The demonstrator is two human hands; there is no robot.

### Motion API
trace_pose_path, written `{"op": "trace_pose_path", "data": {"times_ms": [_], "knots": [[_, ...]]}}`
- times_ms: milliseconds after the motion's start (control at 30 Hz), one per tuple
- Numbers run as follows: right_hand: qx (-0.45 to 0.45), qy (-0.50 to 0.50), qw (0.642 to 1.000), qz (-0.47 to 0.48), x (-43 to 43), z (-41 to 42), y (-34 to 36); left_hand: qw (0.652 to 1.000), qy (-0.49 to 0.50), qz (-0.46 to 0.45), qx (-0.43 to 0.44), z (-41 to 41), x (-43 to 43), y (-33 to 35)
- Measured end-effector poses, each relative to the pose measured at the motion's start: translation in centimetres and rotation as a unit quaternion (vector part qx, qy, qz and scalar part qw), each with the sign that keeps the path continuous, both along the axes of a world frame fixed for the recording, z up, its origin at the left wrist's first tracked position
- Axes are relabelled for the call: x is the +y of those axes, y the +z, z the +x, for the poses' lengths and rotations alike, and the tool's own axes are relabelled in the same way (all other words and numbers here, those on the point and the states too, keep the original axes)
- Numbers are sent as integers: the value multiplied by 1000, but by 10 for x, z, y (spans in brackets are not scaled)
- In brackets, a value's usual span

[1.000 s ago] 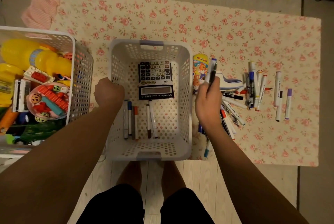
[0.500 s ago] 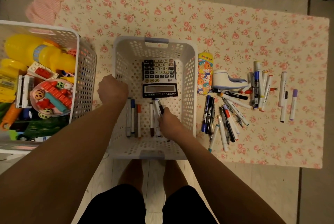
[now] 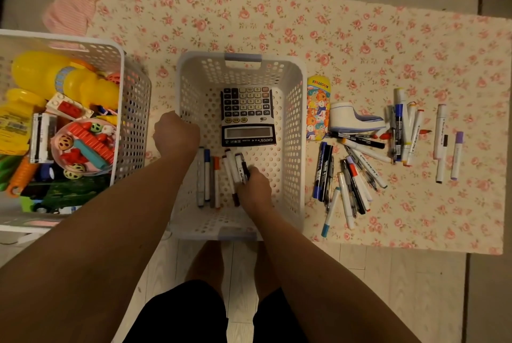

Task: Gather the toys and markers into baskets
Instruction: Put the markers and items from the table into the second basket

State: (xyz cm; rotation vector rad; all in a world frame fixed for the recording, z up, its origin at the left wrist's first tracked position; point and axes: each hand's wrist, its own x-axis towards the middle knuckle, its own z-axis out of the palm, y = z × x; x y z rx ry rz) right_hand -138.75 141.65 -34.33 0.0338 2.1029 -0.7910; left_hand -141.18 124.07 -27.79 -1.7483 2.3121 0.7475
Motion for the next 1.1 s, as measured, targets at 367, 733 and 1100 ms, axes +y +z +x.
{"op": "trace_pose_path", "data": {"times_ms": [367, 733, 1100], "knots": [[289, -44, 949, -119, 4, -36, 58, 1000, 13, -1, 10, -1, 2, 2], [344, -227, 906, -99, 47, -138, 64, 1000, 25, 4, 11, 0, 1, -3], [180, -46, 967, 176, 124, -126, 7, 1000, 22, 4, 9, 0, 1, -5]]}}
